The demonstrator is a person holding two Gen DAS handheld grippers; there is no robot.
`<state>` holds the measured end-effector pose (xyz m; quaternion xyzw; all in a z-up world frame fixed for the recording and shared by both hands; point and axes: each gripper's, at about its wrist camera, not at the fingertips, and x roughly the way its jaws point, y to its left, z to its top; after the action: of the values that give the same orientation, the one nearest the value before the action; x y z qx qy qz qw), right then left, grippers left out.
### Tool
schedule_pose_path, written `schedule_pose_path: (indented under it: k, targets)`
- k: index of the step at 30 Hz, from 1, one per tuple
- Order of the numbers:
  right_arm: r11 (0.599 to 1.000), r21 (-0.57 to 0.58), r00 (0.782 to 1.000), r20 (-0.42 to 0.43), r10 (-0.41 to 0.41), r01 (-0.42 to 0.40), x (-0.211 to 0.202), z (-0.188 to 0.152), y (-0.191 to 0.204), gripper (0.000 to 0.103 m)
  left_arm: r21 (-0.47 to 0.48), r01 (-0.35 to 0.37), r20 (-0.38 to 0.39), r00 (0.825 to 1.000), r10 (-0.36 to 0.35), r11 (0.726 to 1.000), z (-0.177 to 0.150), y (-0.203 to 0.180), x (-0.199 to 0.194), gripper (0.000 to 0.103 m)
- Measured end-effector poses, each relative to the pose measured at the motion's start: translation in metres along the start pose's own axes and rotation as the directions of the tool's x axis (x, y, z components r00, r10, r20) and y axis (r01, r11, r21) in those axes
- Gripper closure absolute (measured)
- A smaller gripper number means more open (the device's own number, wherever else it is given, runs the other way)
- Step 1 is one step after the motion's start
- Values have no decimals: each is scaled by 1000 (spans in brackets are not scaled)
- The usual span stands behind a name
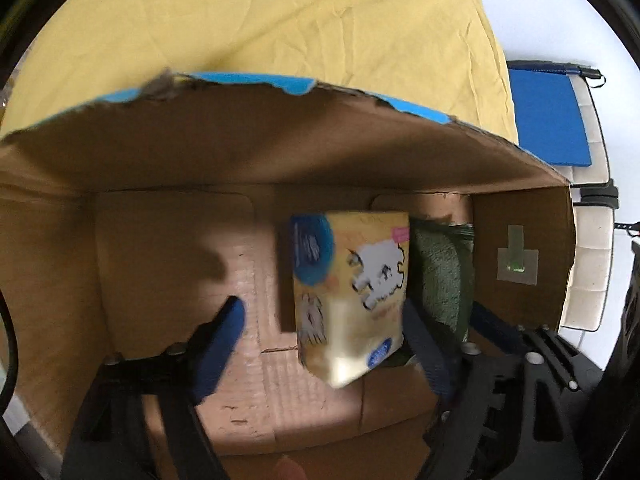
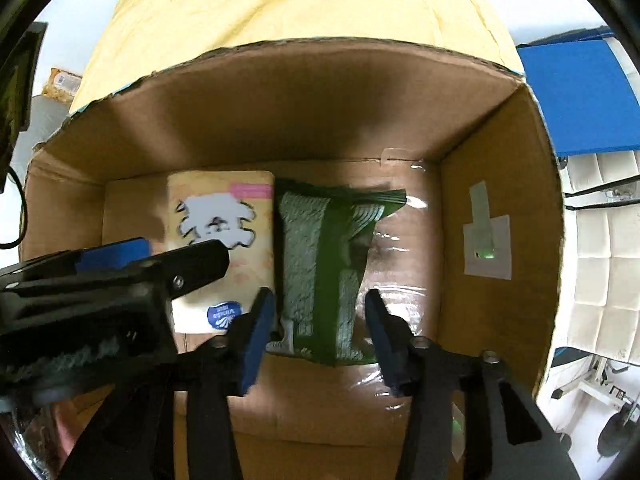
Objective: Organize soft objects
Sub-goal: 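Carry the tissue pack with the left tool while the right tool carries the green bag into the box, then open both tools to release the items and lift away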
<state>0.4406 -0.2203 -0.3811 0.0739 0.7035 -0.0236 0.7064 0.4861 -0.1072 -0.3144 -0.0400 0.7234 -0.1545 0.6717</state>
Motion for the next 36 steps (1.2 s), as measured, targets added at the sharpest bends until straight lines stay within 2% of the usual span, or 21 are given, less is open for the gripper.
schedule_pose_path:
  k: [2,4,6,11,21,26,31,33,36]
  targets:
    - [1000,-2,1000,4,-7,7,-7,-2,6,43,10,-37,19,999,36,999,-7,-2,-8,14]
    - [1000,4,1000,2,-2,2,-11,-5,10,29,18,-74,44,996,73,997,-11,2,-19,9]
    - [1000,4,1000,13,-2,2,-20,-16,16,10,33,-116,73,991,114,993,-21,1,-29,4]
    - [1000,25,1000,28,8,-8,-39,-45,24,0,51,-149,121,982,142,987,-40,4,-44,2]
    - [999,36,996,83,-34,31,-85,-124,35,0,57,-187,185,967,174,981,-103,-2,-78,2]
    - [998,39,993,108,-46,42,-107,-158,15,0,39,-195,214,960,182,980,-141,-7,-101,2]
    - [999,22,983,176,-52,48,-154,-186,10,0,25,-220,266,942,206,975,-175,-18,-126,2]
    - [999,16,979,199,-47,45,-158,-182,0,0,22,-219,289,936,203,976,-189,-22,-140,2]
    - [999,1,970,240,-41,42,-180,-196,-3,0,23,-237,326,920,217,971,-212,-28,-162,2]
